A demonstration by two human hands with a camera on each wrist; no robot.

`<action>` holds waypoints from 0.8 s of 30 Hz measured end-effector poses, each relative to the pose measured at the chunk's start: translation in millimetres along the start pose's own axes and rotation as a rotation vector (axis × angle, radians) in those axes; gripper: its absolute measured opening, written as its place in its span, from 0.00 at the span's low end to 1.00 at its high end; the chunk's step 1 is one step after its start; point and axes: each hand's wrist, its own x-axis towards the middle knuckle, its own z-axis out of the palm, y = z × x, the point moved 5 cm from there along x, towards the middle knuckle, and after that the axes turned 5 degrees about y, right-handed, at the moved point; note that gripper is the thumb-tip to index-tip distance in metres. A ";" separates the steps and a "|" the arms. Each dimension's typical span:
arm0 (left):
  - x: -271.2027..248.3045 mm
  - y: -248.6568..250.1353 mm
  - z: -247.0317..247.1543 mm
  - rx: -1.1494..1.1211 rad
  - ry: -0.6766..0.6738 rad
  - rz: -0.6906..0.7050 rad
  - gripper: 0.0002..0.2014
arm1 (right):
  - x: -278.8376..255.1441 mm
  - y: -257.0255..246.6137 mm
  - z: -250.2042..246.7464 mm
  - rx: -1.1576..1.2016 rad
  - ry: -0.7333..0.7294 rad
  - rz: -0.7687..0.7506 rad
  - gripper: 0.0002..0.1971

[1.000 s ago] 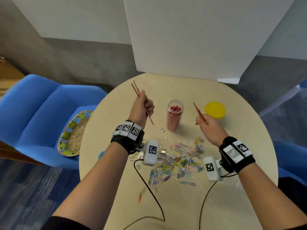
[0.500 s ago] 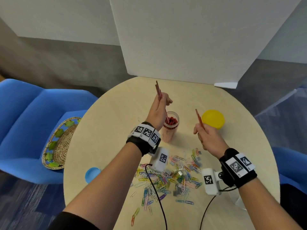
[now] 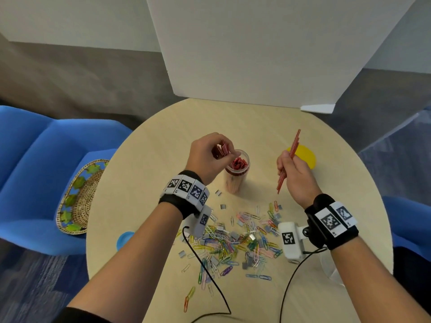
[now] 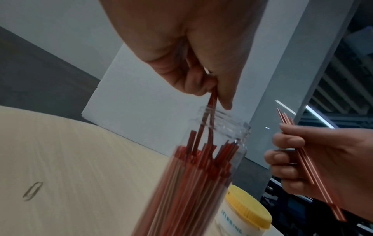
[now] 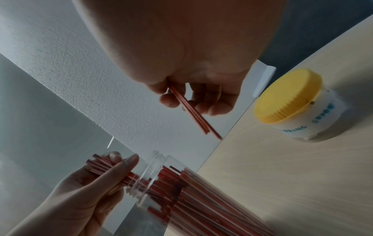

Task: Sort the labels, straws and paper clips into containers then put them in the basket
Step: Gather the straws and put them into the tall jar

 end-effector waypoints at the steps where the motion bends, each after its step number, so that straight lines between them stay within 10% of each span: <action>1: 1.1 2.1 -2.0 -0.002 -0.001 0.007 0.09 | 0.7 -1.0 -1.4 -0.031 0.007 -0.011 0.20; 24: -6.8 4.0 2.9 0.080 -0.020 0.052 0.14 | 5.3 -87.7 -24.5 -0.012 0.143 -0.219 0.17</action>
